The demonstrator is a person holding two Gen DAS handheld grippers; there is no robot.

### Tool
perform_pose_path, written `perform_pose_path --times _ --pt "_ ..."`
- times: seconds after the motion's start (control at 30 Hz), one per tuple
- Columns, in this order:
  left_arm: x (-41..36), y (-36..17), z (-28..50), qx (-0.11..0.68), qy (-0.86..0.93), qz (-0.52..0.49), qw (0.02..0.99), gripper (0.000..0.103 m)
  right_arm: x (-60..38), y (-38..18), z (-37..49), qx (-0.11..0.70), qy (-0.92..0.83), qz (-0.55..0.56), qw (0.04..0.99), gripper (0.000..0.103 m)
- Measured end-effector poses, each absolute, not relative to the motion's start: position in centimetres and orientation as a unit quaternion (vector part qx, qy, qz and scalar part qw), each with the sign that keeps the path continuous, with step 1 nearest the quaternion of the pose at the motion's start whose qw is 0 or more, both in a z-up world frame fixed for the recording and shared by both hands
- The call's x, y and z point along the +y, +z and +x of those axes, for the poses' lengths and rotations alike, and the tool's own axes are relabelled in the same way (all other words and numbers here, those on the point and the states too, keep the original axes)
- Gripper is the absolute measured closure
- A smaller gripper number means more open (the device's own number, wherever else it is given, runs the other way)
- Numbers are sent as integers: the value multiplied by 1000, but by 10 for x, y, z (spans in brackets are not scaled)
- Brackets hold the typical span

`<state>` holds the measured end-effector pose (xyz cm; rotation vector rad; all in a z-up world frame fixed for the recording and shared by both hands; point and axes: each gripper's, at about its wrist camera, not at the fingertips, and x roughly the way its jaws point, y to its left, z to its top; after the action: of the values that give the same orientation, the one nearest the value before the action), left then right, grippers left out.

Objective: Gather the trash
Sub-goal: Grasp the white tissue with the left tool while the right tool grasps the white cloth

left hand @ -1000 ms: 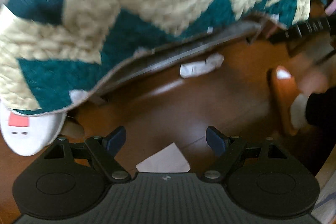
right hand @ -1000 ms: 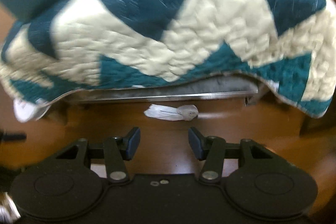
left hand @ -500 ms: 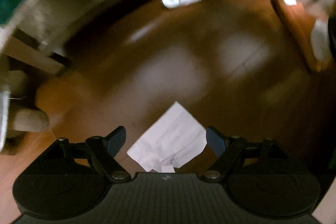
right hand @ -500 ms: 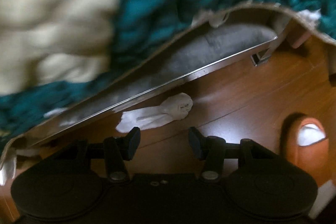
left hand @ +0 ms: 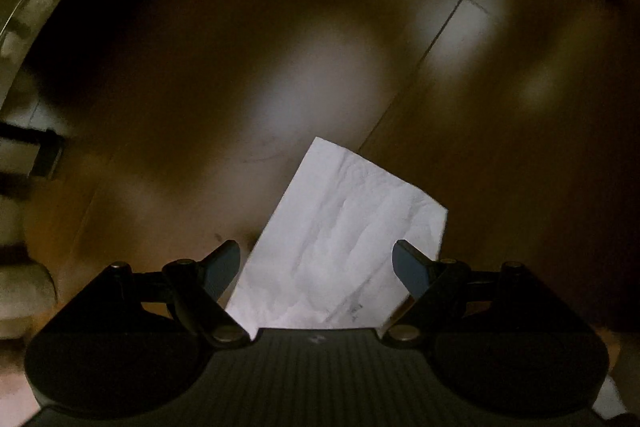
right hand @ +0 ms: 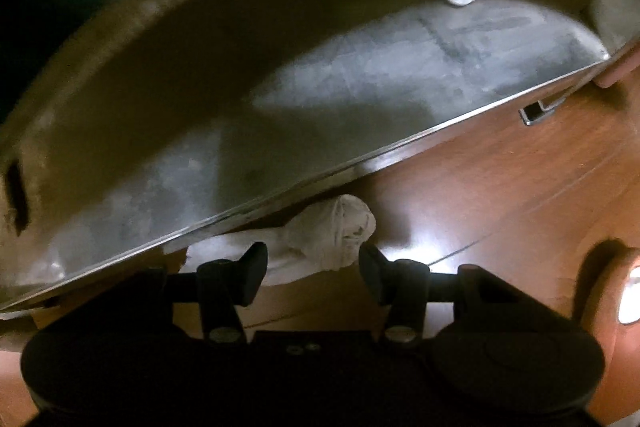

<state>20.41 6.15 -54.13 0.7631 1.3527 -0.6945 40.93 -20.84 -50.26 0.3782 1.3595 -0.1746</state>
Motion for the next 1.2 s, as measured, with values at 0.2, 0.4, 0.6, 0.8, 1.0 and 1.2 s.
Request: perform_pose_path --times 0.2,0.4,0.6,0.8,1.0,1.2 --pt "59 -548 207 591 -325 332 660 18 -207 -515 415 626 -82 163 759 52" --pt "62 -549 210 594 -334 308 664 19 -205 -525 418 632 -78 161 754 53" --pt "64 -545 209 610 -301 278 678 31 -205 -533 422 634 -69 152 755 56" --pt "65 -538 223 619 -272 244 695 67 -205 -532 423 640 -70 144 752 83" --pt "74 -540 245 660 -229 160 697 94 -201 -529 412 633 -64 126 761 85" --pt "96 -526 256 682 -193 96 699 94 -199 -504 393 630 -49 123 765 85"
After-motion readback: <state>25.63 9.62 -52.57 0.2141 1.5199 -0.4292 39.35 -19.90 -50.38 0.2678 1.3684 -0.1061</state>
